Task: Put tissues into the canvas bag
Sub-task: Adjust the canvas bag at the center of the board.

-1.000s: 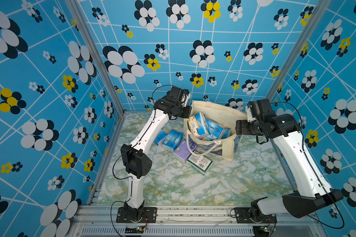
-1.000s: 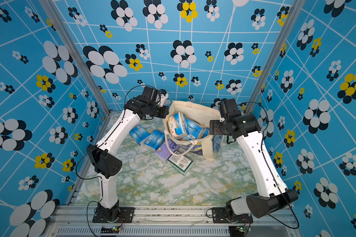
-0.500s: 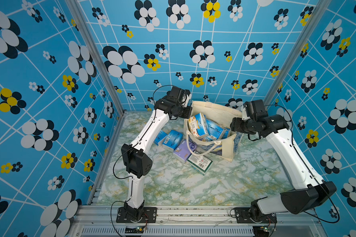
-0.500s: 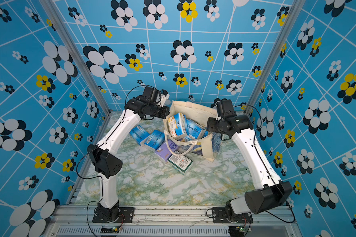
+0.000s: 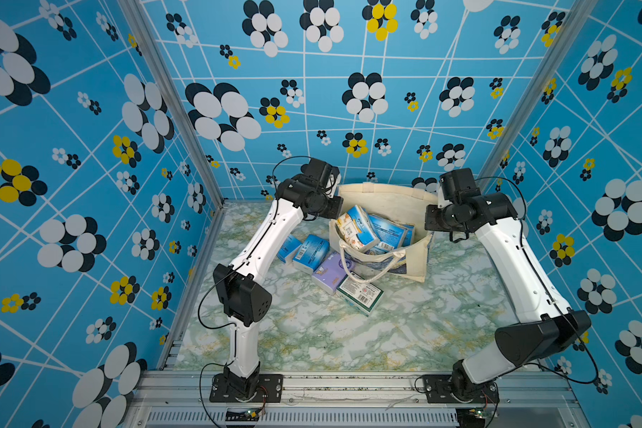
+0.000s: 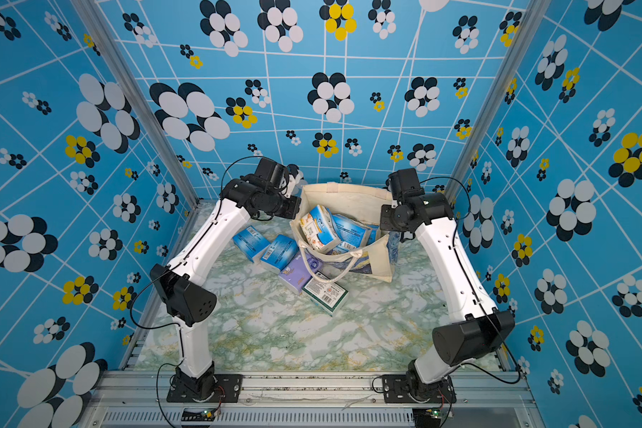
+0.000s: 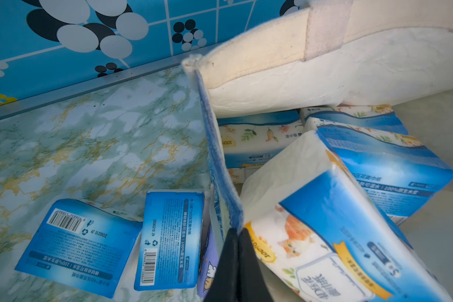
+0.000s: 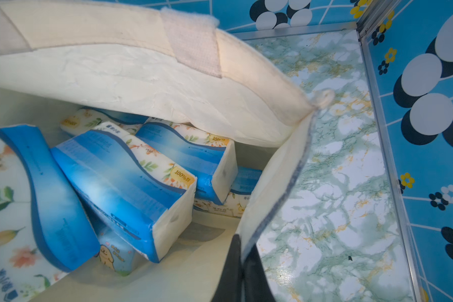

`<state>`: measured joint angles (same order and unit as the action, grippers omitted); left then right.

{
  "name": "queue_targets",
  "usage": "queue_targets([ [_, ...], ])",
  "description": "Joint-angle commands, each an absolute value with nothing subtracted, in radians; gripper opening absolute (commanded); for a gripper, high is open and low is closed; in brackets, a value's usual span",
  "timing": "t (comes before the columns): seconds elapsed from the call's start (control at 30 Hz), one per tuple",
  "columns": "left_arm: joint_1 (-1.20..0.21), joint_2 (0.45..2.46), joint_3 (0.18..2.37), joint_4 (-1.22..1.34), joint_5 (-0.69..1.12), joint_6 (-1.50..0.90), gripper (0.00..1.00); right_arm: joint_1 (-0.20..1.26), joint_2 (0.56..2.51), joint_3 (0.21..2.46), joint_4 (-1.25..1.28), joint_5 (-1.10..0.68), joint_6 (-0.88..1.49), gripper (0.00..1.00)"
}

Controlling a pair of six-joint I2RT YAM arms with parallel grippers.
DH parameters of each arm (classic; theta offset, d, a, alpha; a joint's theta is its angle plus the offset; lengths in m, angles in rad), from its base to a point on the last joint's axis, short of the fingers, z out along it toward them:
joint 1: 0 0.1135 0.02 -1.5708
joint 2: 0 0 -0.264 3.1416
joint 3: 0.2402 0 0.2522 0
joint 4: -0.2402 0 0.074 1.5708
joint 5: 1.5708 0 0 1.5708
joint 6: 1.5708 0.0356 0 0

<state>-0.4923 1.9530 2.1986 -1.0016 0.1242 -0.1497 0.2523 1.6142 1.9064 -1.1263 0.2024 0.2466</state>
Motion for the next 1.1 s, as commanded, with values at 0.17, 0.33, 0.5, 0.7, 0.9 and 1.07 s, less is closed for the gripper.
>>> queue_targets([
  [0.17, -0.512, 1.78, 2.099, -0.978, 0.09, -0.205, 0.0, 0.247, 1.813, 2.253, -1.181, 0.23, 0.144, 0.0],
  [0.33, -0.446, 1.848, 2.114, -0.906, 0.076, -0.221, 0.0, 0.245, 1.807, 2.221, -1.257, 0.278, 0.133, 0.0],
  [0.5, -0.42, 1.927, 2.137, -0.878, 0.078, -0.23, 0.0, 0.237, 1.711, 2.055, -1.221, 0.29, 0.132, 0.03],
  [0.7, -0.429, 1.909, 2.09, -0.824, 0.176, -0.269, 0.0, 0.224, 1.66, 1.984, -1.188, 0.219, 0.107, 0.38],
  [0.9, -0.432, 1.857, 2.061, -0.778, 0.256, -0.306, 0.2, 0.224, 1.573, 2.006, -1.131, 0.057, 0.076, 0.63],
  [1.07, -0.427, 1.855, 2.062, -0.743, 0.274, -0.325, 0.37, 0.226, 1.488, 1.925, -1.042, -0.118, 0.055, 0.7],
])
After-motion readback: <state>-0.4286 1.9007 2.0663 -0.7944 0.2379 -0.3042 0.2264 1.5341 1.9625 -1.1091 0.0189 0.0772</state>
